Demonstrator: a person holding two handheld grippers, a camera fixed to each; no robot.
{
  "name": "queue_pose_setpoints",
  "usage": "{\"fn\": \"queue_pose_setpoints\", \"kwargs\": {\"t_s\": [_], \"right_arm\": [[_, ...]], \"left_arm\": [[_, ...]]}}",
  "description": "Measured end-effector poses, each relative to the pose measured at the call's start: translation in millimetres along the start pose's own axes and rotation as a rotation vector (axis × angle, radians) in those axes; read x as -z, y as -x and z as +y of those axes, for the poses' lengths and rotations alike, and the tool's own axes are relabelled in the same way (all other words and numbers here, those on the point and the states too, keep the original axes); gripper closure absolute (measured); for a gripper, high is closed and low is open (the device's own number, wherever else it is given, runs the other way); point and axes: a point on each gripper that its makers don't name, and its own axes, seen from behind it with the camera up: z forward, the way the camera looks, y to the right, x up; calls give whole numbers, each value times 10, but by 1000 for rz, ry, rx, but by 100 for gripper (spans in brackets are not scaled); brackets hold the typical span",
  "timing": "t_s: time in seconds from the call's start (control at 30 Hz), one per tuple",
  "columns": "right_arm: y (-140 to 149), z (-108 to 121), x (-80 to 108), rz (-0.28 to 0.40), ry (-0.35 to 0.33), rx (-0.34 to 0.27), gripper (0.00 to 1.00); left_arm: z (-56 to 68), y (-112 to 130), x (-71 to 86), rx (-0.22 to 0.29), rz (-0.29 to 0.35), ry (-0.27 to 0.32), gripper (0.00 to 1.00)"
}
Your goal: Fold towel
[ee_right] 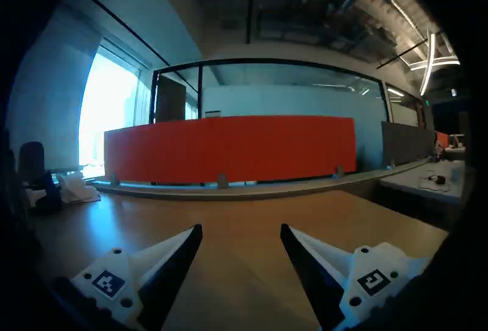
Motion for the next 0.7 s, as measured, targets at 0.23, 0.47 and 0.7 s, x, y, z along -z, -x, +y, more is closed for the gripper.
{"fn": "queue_pose_setpoints", "kwargs": {"t_s": [0.23,0.47,0.7], "right_arm": [[6,-22,-9,-2,0,23,1],[-8,-53,-4,-2,-3,37,1],[-18,-59,4,-1,-4,39,1]], "left_arm": [[2,3,-3,0,0,0,2],[-3,3,-2,0,0,0,2],[-1,6,-1,0,0,0,2]]}}
